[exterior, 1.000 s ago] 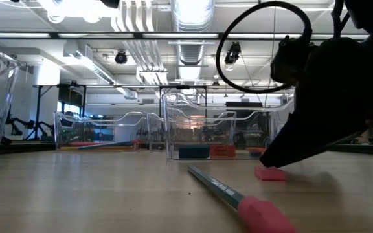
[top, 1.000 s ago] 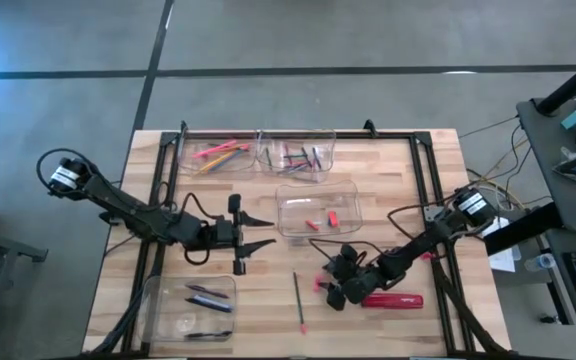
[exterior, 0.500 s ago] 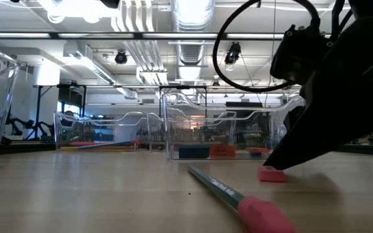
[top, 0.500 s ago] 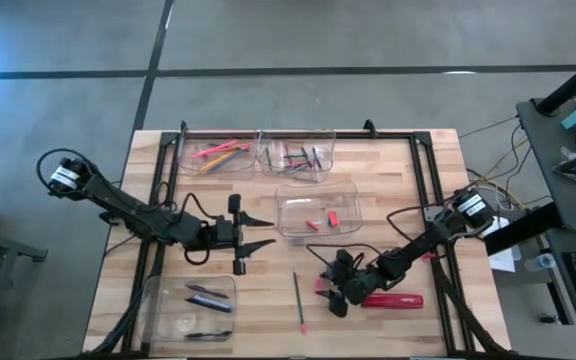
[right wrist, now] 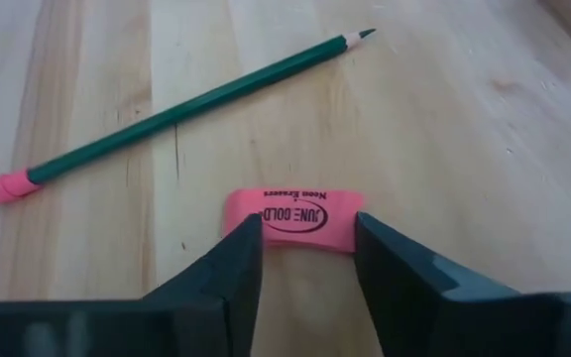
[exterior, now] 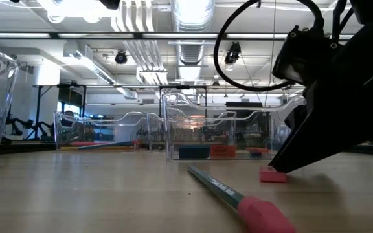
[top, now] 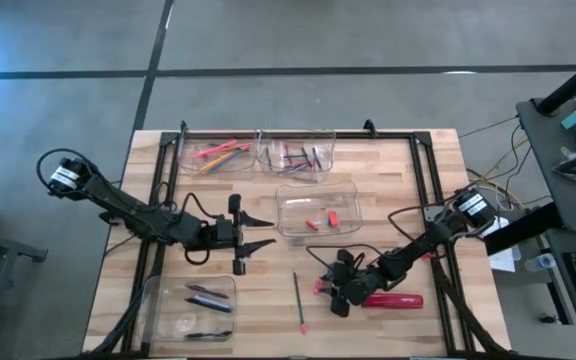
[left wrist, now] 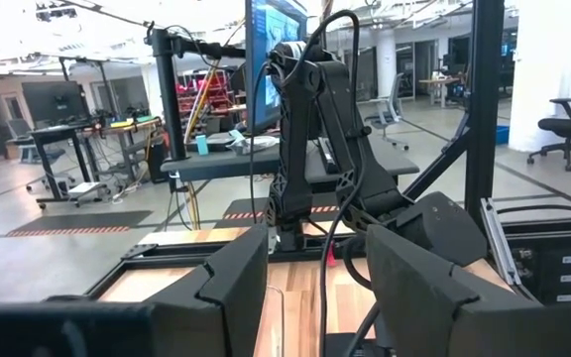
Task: Sort crayons/erasers/pens/pencils in bins
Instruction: Put the pink eraser into the middle transparent bin
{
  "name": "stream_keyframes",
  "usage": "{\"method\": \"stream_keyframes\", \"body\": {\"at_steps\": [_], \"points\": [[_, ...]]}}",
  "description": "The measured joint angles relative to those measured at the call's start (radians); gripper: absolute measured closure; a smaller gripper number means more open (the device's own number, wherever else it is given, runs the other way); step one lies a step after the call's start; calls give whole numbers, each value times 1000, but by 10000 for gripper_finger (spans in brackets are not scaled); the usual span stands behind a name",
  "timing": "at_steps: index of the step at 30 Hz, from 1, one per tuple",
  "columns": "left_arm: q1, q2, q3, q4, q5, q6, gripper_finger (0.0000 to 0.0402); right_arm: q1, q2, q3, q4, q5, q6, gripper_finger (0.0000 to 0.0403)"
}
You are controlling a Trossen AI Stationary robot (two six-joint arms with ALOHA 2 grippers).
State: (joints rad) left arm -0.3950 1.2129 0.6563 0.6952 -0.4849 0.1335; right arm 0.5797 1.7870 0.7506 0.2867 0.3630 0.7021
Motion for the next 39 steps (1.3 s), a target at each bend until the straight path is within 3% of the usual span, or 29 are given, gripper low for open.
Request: {"method": "stream_keyframes", "body": {"at_steps": [15, 26, 34, 39], "points": [[0, 0, -2, 0, 0, -23, 244, -4, -10, -3, -22, 9, -7, 389], [0, 0, -5, -3, 0, -23, 244, -2, -144, -4, -75, -26, -73, 395], [-1, 1, -6, -1, 1, -23, 244, -13, -302, -3, -91, 42, -199, 395], [-1, 1, -8, -1, 1, -23, 244, -43, -436, -3, -169, 176, -307, 395]]}}
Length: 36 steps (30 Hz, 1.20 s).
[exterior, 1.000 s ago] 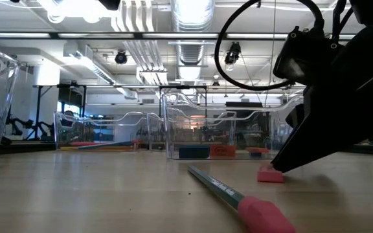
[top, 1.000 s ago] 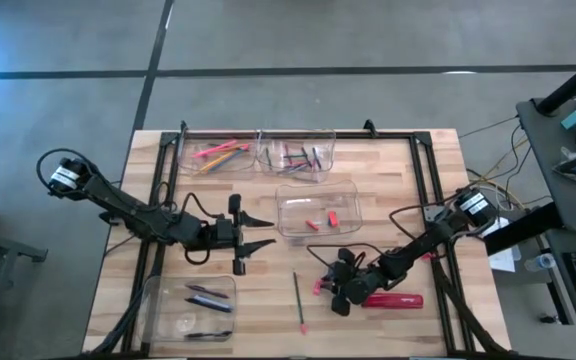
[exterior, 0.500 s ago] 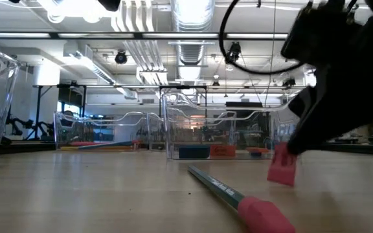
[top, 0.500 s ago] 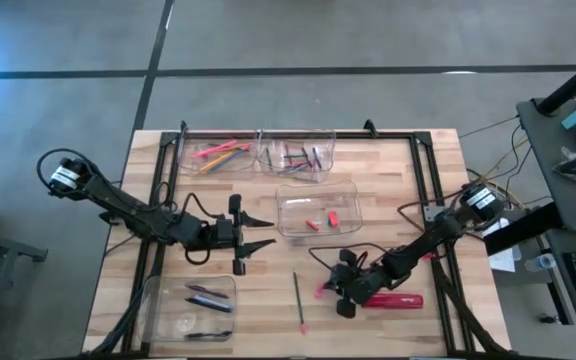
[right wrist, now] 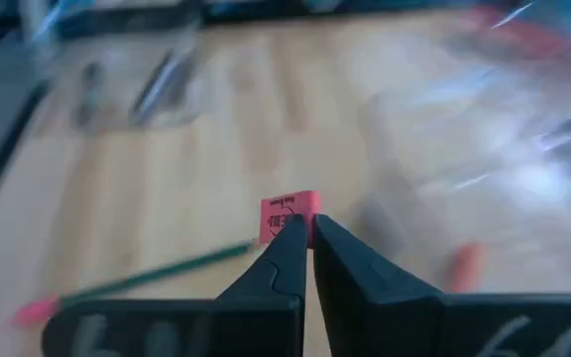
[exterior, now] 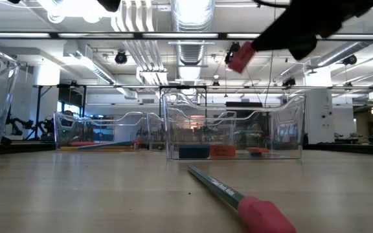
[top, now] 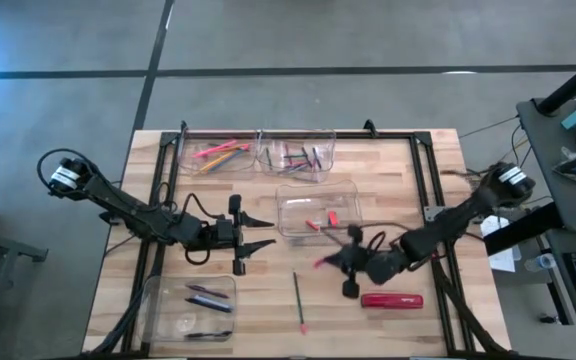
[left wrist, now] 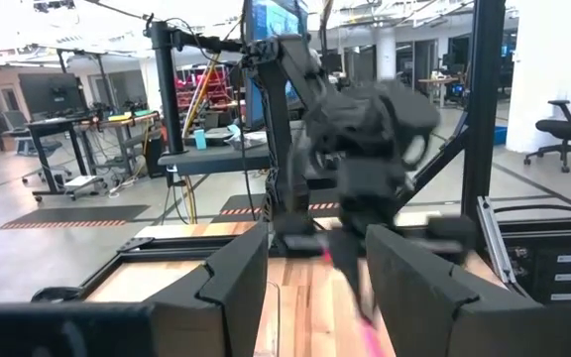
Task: Sort crayons/erasers/pens/pencils in bins
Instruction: Put the pink eraser into the middle transparent bin, then put the green pencil into the top left transparent bin
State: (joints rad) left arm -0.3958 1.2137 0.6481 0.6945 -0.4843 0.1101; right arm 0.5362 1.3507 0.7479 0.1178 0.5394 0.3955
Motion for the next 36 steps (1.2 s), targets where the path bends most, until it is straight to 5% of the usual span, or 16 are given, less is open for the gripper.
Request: {"method": "stream_keyframes", "body": {"at_steps": [5, 16, 36], "points": [[0, 0, 0, 0, 0, 0, 244, -81, -119, -1, -71, 121, -75, 395], [1, 18, -1, -6, 0, 0, 244, -294, -177, -42, -96, 101, -74, 374], [16, 160, 45, -3, 15, 8, 244, -268, -213, -32, -83, 27, -121, 252]]}}
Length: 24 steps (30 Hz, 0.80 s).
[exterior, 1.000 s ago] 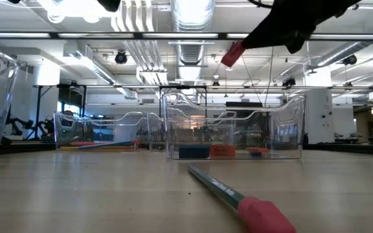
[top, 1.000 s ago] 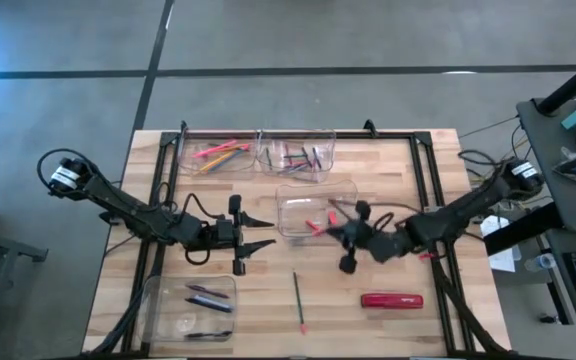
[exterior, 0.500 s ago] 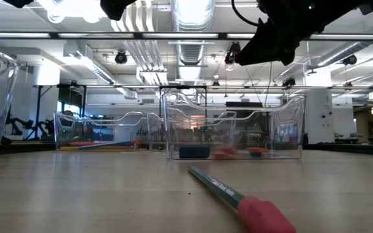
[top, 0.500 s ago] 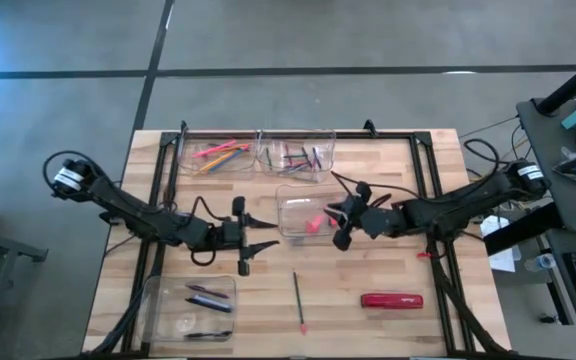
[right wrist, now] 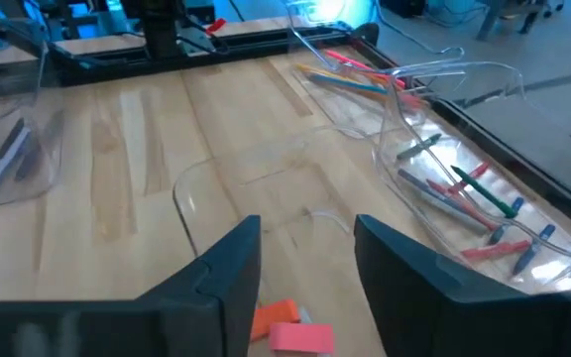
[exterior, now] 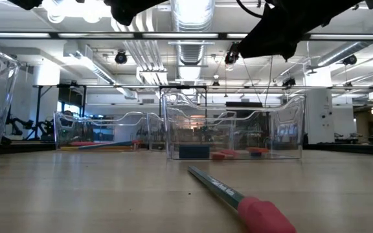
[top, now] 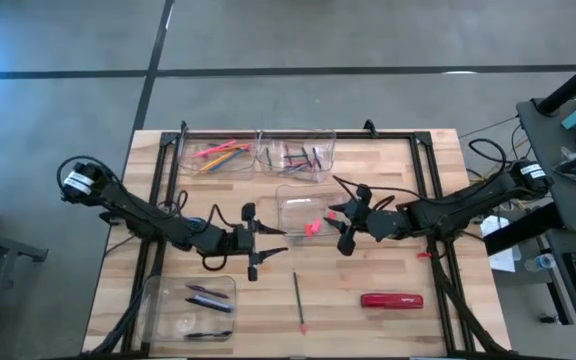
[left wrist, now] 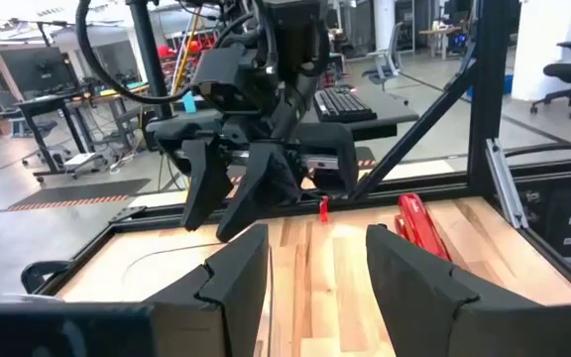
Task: Sort crayons/erasers/pens/pencils in bins
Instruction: Put the green pencil into the top left transparent bin
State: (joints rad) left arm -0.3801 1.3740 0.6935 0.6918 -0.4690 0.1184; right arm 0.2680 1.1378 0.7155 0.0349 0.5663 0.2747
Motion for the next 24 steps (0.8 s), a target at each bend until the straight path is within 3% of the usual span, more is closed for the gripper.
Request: {"method": "stream_keyframes", "body": {"at_steps": [4, 10, 17, 24], "points": [[0, 20, 15, -13, 9, -6, 244, 11, 0, 0, 6, -1, -23, 229], [0, 106, 78, -91, 117, -8, 244, 11, 0, 0, 67, 0, -77, 181], [0, 271, 227, -199, 237, -7, 244, 11, -1, 1, 169, 2, -154, 120], [0, 436, 389, -350, 326, -7, 244, 11, -11, 2, 175, 2, -164, 88]]}}
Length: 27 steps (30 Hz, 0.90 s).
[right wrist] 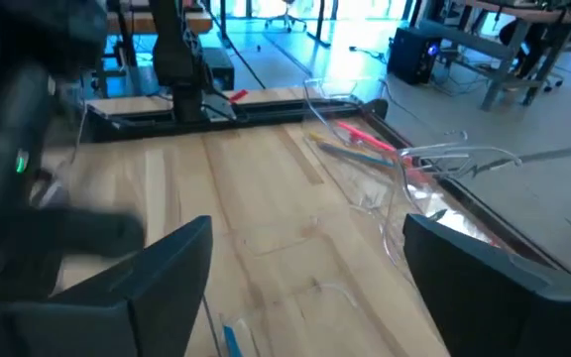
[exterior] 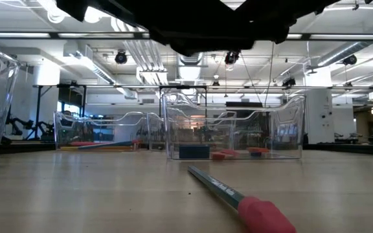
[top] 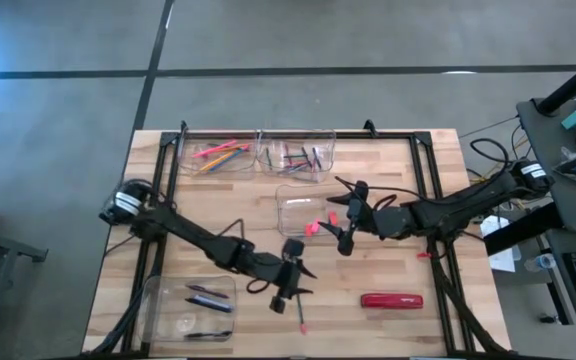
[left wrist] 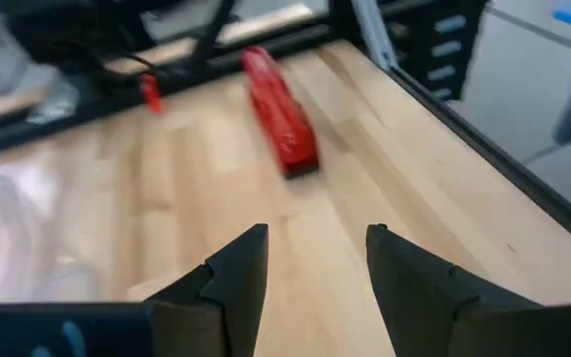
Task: Sort crayons/erasers/pens/pencils in bins
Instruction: Put the green pencil into the top left transparent bin
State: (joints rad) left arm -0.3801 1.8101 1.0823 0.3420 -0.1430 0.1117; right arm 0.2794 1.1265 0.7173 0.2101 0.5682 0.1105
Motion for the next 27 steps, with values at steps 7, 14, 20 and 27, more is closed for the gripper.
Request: {"method": "stream_keyframes", "body": {"at_steps": [7, 14, 20, 27], "points": [[-8, 111, 75, -20, 134, 6, 244, 0, -57, 0, 5, 11, -32, 76], [-40, 199, 106, -19, 264, 6, 244, 0, -124, 0, -8, 9, -5, 76], [-63, 266, 182, -167, 264, 68, 244, 0, -113, -1, -25, 8, 2, 77], [-62, 314, 309, -412, 261, 129, 244, 0, -65, -2, -26, 8, 2, 78]]}}
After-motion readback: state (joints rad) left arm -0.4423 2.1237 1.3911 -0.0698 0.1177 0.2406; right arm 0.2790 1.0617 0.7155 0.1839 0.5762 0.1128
